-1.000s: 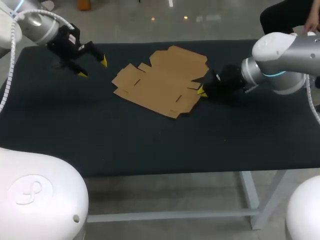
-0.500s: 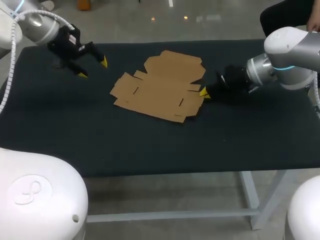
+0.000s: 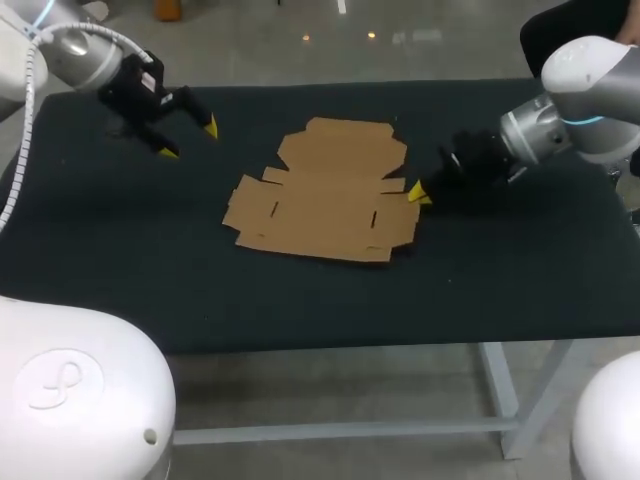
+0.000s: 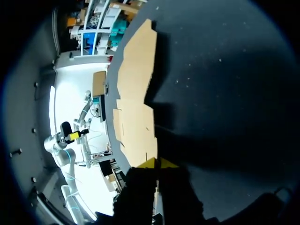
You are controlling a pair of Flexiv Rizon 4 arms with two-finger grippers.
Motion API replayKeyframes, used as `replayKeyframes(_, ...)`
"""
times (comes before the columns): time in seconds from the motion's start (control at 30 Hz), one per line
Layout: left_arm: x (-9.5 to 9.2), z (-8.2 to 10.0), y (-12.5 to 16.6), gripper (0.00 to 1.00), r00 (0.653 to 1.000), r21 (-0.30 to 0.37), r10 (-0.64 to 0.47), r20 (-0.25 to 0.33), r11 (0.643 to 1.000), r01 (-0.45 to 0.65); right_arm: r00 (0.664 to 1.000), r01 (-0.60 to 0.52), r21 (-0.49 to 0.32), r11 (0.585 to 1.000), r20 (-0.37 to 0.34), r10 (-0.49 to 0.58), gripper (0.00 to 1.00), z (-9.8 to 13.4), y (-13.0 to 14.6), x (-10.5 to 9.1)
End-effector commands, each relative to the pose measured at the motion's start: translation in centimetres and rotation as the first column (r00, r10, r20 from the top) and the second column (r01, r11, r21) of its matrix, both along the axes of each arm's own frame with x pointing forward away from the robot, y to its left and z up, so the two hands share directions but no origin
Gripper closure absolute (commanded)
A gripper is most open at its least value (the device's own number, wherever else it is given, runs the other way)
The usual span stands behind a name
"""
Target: Assemble the packaging by folding the flat box into shape, placing the metal phone stand inside, and closing the box properly
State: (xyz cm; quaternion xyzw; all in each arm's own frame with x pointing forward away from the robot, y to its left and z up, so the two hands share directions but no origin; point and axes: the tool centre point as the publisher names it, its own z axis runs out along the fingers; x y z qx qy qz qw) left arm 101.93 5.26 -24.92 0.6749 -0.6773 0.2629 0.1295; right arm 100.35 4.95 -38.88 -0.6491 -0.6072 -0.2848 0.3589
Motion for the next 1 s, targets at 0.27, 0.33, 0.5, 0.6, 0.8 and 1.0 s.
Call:
replayKeyframes(0.27, -0.8, 0.0, -0.3, 0.00, 1.000, 0.015, 0.018, 0.014, 1.000, -0.018, 0.999, -0.034, -0.057, 0.998, -0.011, 0.033, 0.00, 0.3, -1.5, -0.1)
replayKeyframes(0.33, -0.8, 0.0, -0.3, 0.00, 1.000, 0.015, 0.018, 0.014, 1.000, -0.018, 1.000, -0.007, -0.081, 0.997, 0.001, 0.007, 0.00, 0.9, -2.5, 0.4)
replayKeyframes(0.5, -0.8, 0.0, -0.3, 0.00, 1.000, 0.015, 0.018, 0.014, 1.000, -0.018, 0.997, 0.045, -0.100, 0.994, 0.065, -0.039, 0.00, 2.9, -3.6, 1.6)
replayKeyframes(0.6, -0.8, 0.0, -0.3, 0.00, 1.000, 0.015, 0.018, 0.014, 1.000, -0.018, 0.997, 0.038, -0.112, 0.993, 0.073, -0.030, 0.00, 3.1, -3.1, 2.1)
replayKeyframes(0.8, -0.8, 0.1, -0.6, 0.00, 1.000, 0.011, 0.019, 0.025, 1.000, -0.019, 0.995, 0.020, -0.137, 0.990, 0.099, -0.006, 0.00, 2.6, -1.6, 2.7)
replayKeyframes(1.0, -2.1, -0.7, -1.3, 0.00, 0.997, 0.007, 0.063, 0.048, 0.998, -0.064, 0.996, 0.036, -0.117, 0.992, 0.082, -0.026, 0.00, 1.7, -1.5, 2.1)
